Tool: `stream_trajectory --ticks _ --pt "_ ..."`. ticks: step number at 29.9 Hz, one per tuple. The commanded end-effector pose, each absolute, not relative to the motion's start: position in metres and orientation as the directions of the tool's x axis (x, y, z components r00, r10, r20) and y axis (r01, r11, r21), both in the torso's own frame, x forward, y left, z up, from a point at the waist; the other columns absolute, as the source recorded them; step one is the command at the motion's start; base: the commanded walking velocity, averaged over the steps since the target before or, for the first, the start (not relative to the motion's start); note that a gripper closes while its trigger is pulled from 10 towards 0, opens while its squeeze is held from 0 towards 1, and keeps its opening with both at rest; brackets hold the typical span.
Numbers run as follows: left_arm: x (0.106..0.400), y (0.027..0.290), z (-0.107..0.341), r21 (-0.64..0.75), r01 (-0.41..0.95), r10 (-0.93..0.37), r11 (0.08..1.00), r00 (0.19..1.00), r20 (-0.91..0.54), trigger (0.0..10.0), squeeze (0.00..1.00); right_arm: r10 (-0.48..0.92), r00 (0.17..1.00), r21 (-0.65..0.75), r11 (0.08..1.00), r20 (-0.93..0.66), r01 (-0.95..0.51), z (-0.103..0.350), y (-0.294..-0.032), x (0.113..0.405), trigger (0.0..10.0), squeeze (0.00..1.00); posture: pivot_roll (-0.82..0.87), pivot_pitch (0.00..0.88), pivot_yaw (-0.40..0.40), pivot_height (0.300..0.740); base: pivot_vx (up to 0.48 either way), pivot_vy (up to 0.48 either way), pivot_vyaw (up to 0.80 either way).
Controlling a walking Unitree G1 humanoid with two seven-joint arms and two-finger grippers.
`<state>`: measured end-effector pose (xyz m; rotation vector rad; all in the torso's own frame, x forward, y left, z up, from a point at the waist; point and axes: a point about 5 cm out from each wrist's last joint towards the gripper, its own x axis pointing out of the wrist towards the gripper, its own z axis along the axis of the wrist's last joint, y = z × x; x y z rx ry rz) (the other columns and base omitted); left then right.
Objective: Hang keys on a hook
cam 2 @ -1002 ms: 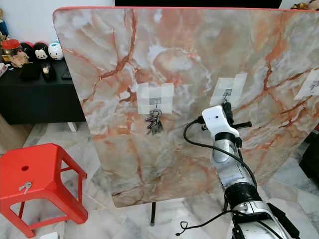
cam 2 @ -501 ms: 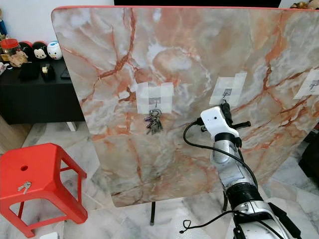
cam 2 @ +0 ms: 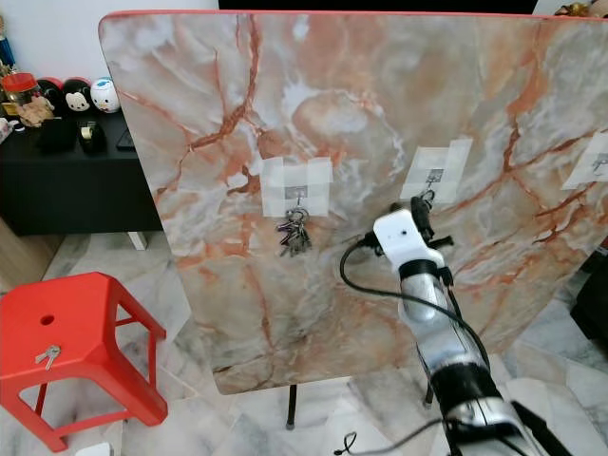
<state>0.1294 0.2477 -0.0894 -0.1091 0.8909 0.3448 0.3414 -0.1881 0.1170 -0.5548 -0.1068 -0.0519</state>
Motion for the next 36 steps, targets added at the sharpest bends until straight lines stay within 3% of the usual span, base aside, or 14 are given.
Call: stream_trajectory --ticks 1,4,5,6,7,13,22,28,36 --pt "0.126 0.248 -0.091 0.057 -0.335 0.247 0.941 0.561 -0.790 10.0 0.00 -0.012 0.993 -0.463 0.884 0.118 0.066 0.119 -0.193 0.338 10.0 1.00 0.16 0.021 -0.065 0.740 0.000 0.000 0.00" --pt "0.126 0.248 -0.091 0.057 -0.330 0.244 0.942 0.561 -0.791 10.0 0.00 0.009 1.000 -0.331 0.944 0.028 0.001 0.095 -0.198 0.322 10.0 1.00 0.15 0.019 -0.065 0.740 0.000 0.000 0.00" --pt "0.126 0.249 -0.091 0.057 -0.330 0.244 0.942 0.561 -0.791 10.0 0.00 -0.005 1.000 -0.306 0.952 -0.019 -0.001 0.084 -0.201 0.318 10.0 0.92 0.15 0.018 -0.065 0.740 0.000 0.000 0.00" --pt "0.126 0.249 -0.091 0.057 -0.330 0.244 0.942 0.561 -0.791 10.0 0.00 -0.007 0.999 -0.297 0.955 -0.033 -0.003 0.081 -0.202 0.316 10.0 0.92 0.15 0.018 -0.065 0.740 0.000 0.000 0.00" --pt "0.126 0.249 -0.091 0.057 -0.329 0.244 0.943 0.562 -0.791 10.0 0.00 -0.024 0.996 -0.271 0.962 -0.089 -0.001 0.068 -0.205 0.311 10.0 0.00 0.16 0.018 -0.065 0.740 0.000 0.000 0.00" --pt "0.126 0.250 -0.090 0.061 -0.329 0.247 0.942 0.561 -0.790 10.0 0.00 -0.132 0.917 -0.184 0.981 -0.377 0.066 0.003 -0.221 0.275 10.0 0.00 0.17 0.014 -0.060 0.740 0.000 0.000 0.00" --pt "0.127 0.251 -0.090 0.066 -0.315 0.242 0.947 0.560 -0.792 10.0 0.00 -0.141 0.600 -0.026 0.980 -0.788 0.197 -0.076 -0.219 0.186 10.0 0.00 0.16 0.004 -0.047 0.740 0.000 0.000 0.00" --pt "0.126 0.250 -0.090 0.065 -0.324 0.246 0.944 0.558 -0.793 10.0 0.00 -0.188 0.505 -0.075 0.969 -0.842 0.236 -0.090 -0.223 0.157 10.0 0.00 0.18 0.000 -0.051 0.740 0.000 0.000 0.00" --pt "0.125 0.249 -0.091 0.061 -0.318 0.239 0.946 0.556 -0.796 10.0 0.00 -0.188 0.522 -0.066 0.968 -0.832 0.244 -0.085 -0.219 0.170 10.0 0.00 0.18 0.000 -0.053 0.740 0.000 0.000 0.00"
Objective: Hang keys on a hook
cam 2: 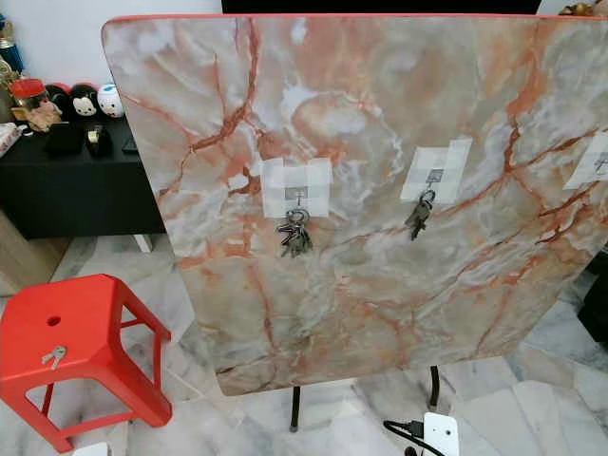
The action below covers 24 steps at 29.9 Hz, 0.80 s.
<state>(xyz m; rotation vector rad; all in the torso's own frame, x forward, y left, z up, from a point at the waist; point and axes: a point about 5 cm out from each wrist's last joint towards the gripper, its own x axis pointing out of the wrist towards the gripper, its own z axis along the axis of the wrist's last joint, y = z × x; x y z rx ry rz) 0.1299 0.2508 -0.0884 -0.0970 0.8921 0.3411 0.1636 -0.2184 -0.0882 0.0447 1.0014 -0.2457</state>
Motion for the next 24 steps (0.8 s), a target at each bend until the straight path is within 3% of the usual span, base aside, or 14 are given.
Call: stream_trajectory --ticks 1,6,11,17,24 --pt "0.125 0.249 -0.091 0.061 -0.319 0.239 0.946 0.557 -0.796 10.0 0.00 -0.187 0.525 -0.062 0.967 -0.830 0.247 -0.085 -0.219 0.171 10.0 0.00 0.18 0.000 -0.053 0.740 0.000 0.000 0.00" --pt "0.123 0.249 -0.092 0.053 -0.342 0.246 0.938 0.552 -0.797 10.0 0.00 -0.168 0.542 -0.081 0.980 -0.823 0.180 -0.080 -0.218 0.182 10.0 0.00 0.18 0.000 -0.057 0.740 0.000 0.000 0.00" --pt "0.122 0.248 -0.092 0.047 -0.348 0.244 0.936 0.549 -0.799 10.0 0.00 -0.170 0.541 -0.064 0.976 -0.824 0.208 -0.082 -0.220 0.178 10.0 0.00 0.19 0.000 -0.058 0.740 0.000 0.109 0.00" --pt "0.120 0.248 -0.093 0.047 -0.348 0.243 0.936 0.546 -0.802 10.0 0.00 -0.114 0.539 -0.115 0.993 -0.835 0.032 -0.086 -0.216 0.170 10.0 0.00 0.19 0.000 -0.057 0.740 0.000 0.279 0.49" --pt "0.119 0.248 -0.093 0.044 -0.347 0.240 0.937 0.545 -0.803 10.0 0.00 -0.115 0.525 -0.089 0.993 -0.844 0.074 -0.087 -0.219 0.166 10.0 0.00 0.19 0.000 -0.056 0.740 0.000 0.283 0.11"
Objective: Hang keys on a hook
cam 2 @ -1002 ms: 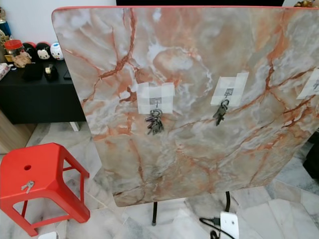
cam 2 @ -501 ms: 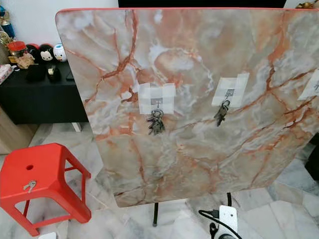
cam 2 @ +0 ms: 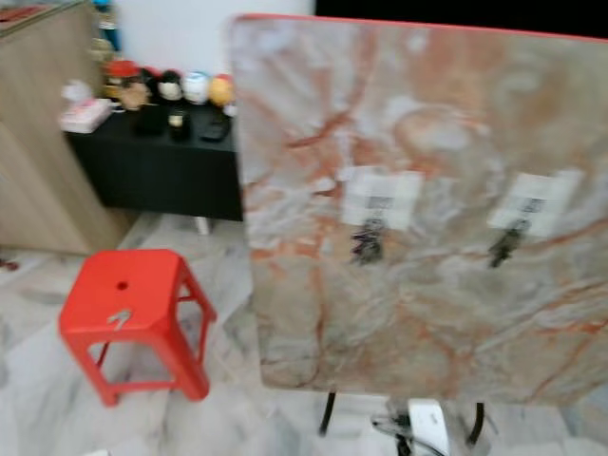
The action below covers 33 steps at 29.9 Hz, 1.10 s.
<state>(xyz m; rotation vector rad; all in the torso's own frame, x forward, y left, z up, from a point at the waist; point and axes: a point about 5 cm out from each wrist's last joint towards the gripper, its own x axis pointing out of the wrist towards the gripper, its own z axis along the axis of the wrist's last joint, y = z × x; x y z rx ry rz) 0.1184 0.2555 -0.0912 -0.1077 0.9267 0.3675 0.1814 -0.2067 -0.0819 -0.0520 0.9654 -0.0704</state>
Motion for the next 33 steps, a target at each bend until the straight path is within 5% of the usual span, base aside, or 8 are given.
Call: stream_trajectory --ticks 1,33 --pt "0.1193 0.2481 -0.0933 0.044 -0.347 0.239 0.937 0.545 -0.804 10.0 0.00 -0.113 0.524 -0.088 0.994 -0.844 0.072 -0.0870 -0.2182 0.1660 10.0 0.00 0.19 0.000 -0.057 0.740 0.000 0.285 0.00" --pt "0.1254 0.2496 -0.0910 0.041 -0.365 0.252 0.930 0.553 -0.794 10.0 0.00 -0.104 0.533 -0.071 0.994 -0.840 0.083 -0.0849 -0.2126 0.1740 10.0 0.00 0.20 0.000 -0.057 0.740 0.000 0.287 0.00"
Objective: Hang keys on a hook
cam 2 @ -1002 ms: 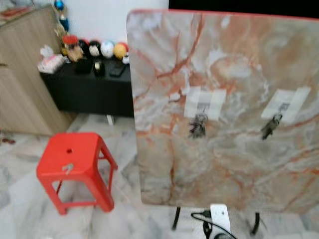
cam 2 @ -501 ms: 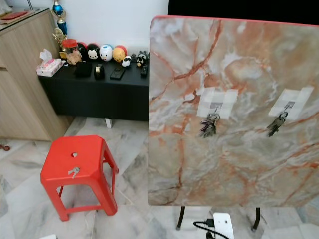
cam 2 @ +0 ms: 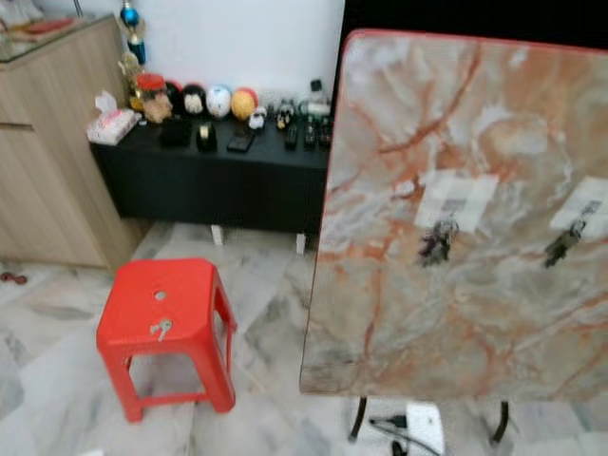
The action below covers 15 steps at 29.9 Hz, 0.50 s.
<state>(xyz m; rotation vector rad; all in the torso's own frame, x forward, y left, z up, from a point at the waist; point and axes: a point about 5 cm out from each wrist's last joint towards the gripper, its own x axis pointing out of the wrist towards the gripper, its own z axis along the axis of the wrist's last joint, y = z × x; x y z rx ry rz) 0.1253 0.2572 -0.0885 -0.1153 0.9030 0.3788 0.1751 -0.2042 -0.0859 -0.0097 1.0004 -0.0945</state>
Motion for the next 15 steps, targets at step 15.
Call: stream_trajectory --ticks 15 --pt "0.1270 0.2504 -0.0904 0.041 -0.365 0.252 0.930 0.554 -0.793 10.0 0.00 -0.098 0.534 -0.065 0.995 -0.840 0.081 -0.0843 -0.2112 0.1759 10.0 0.00 0.20 0.015 -0.055 0.740 0.000 0.290 0.00"
